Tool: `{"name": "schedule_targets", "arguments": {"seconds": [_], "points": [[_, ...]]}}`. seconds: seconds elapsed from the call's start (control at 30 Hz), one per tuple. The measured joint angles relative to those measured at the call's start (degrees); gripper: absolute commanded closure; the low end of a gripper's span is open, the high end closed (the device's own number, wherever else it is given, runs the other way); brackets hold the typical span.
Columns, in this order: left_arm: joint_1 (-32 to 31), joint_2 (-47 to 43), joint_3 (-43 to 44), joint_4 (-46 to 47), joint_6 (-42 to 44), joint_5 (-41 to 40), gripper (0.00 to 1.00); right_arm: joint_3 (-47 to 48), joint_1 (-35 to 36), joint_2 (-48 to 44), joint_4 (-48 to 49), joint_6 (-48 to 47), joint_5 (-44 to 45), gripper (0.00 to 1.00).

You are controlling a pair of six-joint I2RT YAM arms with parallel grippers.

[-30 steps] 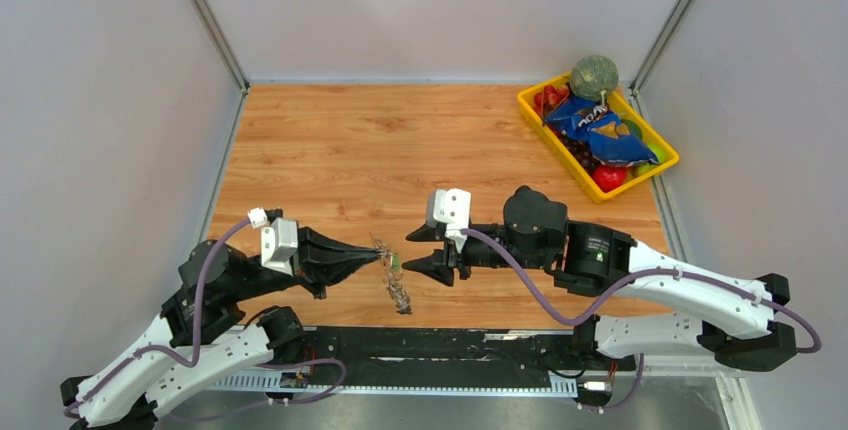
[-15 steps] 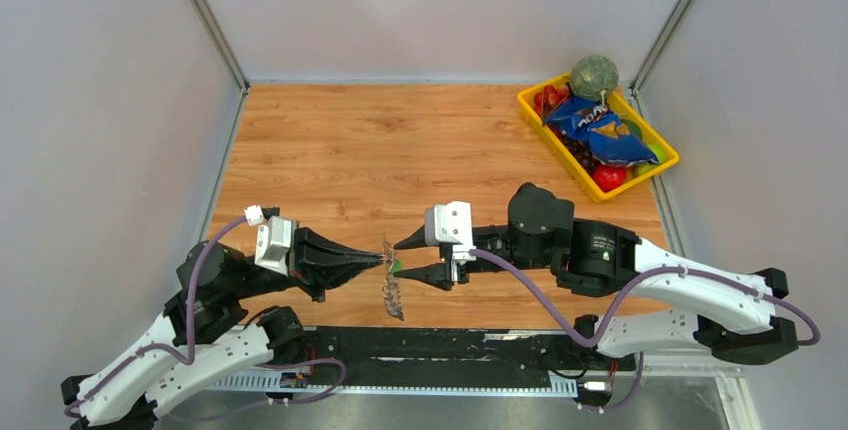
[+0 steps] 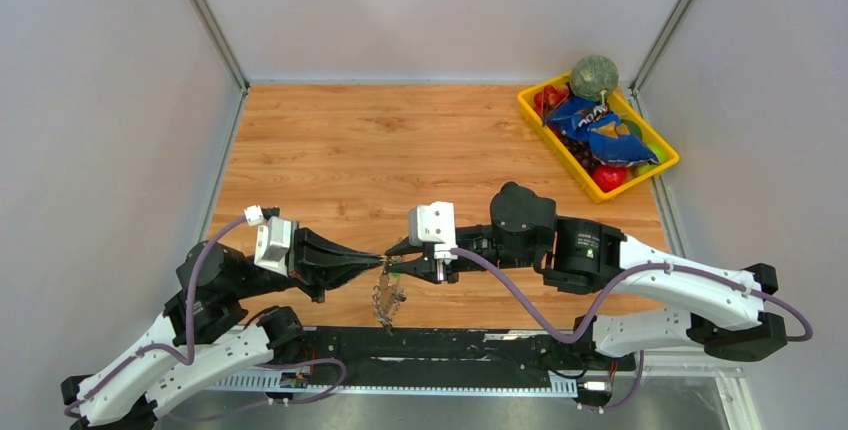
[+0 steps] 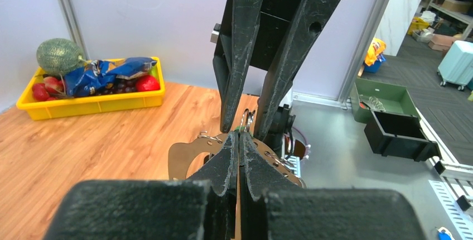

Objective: Put the keys on the keyring

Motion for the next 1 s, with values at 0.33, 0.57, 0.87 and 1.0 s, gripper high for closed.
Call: {"name": "schedule_targets", "arguments": {"seconds": [0.33, 0.57, 0.87, 1.0], "points": [[0.0, -0.3, -0.1, -0.1, 0.0, 0.2, 1.0, 0.1, 0.0, 0.3, 0.2, 0.3, 0.0, 0.91], [0.0, -0.9, -0.1, -0.1, 0.0, 0.2, 1.0, 0.2, 0.1, 0.4, 0.5, 0.9, 0.3, 1.0], [0.0, -1.0, 0.0, -1.5, 0.6, 0.2, 0.7, 0.2, 0.1, 0.5, -0.2, 2.4, 0.5, 1.0], [0.0, -1.0, 2.6, -5.1, 2.1, 0.2, 0.54, 0.3, 0.1, 0.5, -2.8, 3.7, 0.4, 1.0]]}}
